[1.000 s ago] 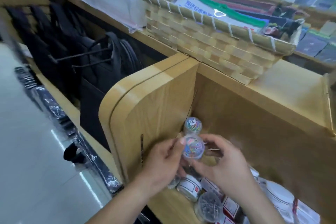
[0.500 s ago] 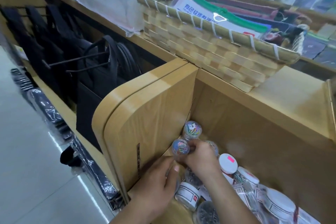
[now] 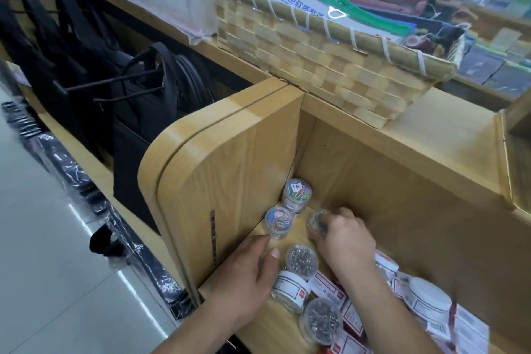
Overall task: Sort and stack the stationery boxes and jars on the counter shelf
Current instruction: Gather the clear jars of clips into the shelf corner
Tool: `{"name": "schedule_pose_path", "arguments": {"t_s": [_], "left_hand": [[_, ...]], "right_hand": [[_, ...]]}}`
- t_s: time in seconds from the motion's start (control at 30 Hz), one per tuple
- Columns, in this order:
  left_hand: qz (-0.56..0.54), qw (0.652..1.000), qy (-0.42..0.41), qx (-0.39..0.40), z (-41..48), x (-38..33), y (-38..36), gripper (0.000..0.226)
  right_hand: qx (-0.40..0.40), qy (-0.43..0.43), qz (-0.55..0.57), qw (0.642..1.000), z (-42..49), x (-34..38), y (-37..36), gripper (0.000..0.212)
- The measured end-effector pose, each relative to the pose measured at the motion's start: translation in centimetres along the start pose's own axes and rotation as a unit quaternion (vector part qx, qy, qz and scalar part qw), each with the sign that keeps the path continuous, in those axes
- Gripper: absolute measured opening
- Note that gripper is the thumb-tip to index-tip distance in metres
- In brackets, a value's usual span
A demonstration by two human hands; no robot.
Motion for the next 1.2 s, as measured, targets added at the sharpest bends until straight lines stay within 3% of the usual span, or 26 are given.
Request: {"name": "schedule_pose_path", "arguments": {"t_s": [0.17,0.3,0.43,0.57,0.8,0.93,1.03,1.13,1.2], "left_hand": [[-0.033,0.999,0.012,-0.029,-1.5,0.6,0.0,0.043],[-0.081,0.995,0.035,-0.038,-2.8,1.4,0.1,0.048],[-0.117,0.992,0.037,-0.041,-3.4,2.3,0.0,0.06],[-0.147,0.989,0.026,-0.025,-4.1,2.8,0.4,0.054],[-0.176,0.984,0.015,-0.035,-4.9,3.3,0.5,0.079],[-0.161,0.987,0.012,-0.014,-4.9,3.7,0.8,0.08],[-0.16,0.987,0.005,-0.013,-5.0,4.0,0.8,0.074],[-0.148,0.988,-0.016,-0.032,-5.1,4.4,0.4,0.073],[-0.138,0.989,-0.029,-0.045,-5.1,4.3,0.2,0.071]], "right_hand": [[-0.019,-0.001,0.016,1.0,0.1,-0.2,-0.4,0.036],[-0.021,-0.011,0.112,0.993,-0.3,-0.6,1.0,0.048],[-0.046,0.085,0.305,0.947,-1.9,0.1,2.4,0.04],[-0.021,0.155,0.338,0.928,-3.0,2.9,1.2,0.037],[0.007,0.104,0.299,0.948,-2.5,3.7,-1.9,0.043],[0.062,0.088,0.288,0.951,-2.9,3.7,-0.9,0.045],[0.058,0.066,0.332,0.939,-3.8,2.1,0.7,0.045],[0.022,0.031,0.397,0.917,-5.2,-0.9,2.6,0.027],[0.045,0.008,0.44,0.897,-6.5,-2.3,3.2,0.02]]}}
Point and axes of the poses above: each hand's wrist, its own z-axis towards the middle knuckle, its own y-axis out of the back of the hand, x = y × z, the point moved 1 cm from there along z, towards the middle knuckle, and after that the axes turned 13 degrees about -y, right-handed, at the moved point
